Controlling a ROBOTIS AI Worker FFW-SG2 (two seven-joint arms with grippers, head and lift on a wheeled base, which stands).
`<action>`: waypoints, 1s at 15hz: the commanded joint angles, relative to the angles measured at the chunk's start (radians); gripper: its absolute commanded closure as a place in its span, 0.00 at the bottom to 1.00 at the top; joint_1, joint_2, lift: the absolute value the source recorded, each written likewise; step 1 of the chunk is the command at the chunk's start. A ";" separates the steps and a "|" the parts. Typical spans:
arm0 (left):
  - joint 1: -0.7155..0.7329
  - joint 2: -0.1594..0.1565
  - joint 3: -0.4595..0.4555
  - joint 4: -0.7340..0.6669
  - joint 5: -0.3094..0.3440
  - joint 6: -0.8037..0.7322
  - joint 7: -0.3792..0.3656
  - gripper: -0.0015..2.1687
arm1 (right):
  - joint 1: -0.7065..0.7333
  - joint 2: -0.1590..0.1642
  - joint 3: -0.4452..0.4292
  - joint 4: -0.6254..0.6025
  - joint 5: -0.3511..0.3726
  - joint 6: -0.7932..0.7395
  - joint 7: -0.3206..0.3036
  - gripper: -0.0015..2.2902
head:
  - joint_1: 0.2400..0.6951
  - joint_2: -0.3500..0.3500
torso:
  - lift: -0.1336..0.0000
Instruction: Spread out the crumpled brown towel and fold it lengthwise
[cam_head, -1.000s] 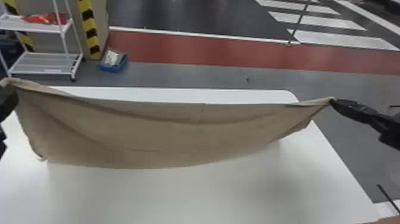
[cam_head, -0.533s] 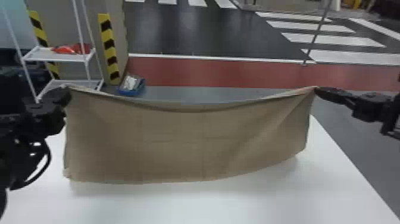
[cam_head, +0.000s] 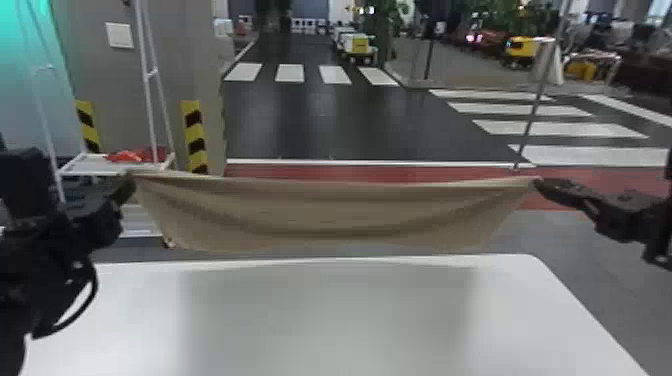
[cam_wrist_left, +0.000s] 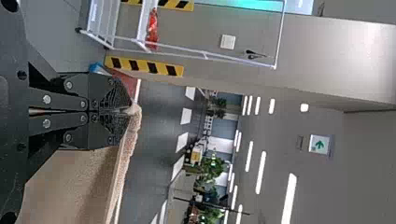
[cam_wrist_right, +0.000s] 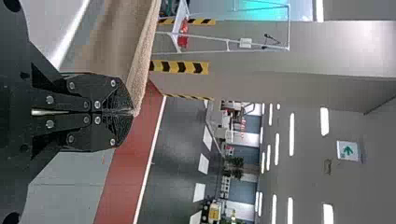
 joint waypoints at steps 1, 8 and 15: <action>0.162 0.003 0.032 -0.106 -0.008 -0.003 -0.001 0.63 | 0.173 -0.034 0.000 -0.079 -0.073 -0.012 0.032 0.73 | 0.43 0.35 | 0.07; 0.682 -0.026 0.161 -0.441 -0.131 -0.016 0.052 0.63 | 0.597 -0.027 -0.139 -0.350 -0.218 0.062 0.161 0.74 | 0.99 0.31 | 0.07; 0.965 -0.092 0.253 -0.668 -0.165 0.030 0.089 0.63 | 0.728 -0.010 -0.322 -0.471 -0.279 0.181 0.310 0.74 | 1.00 0.29 | 0.07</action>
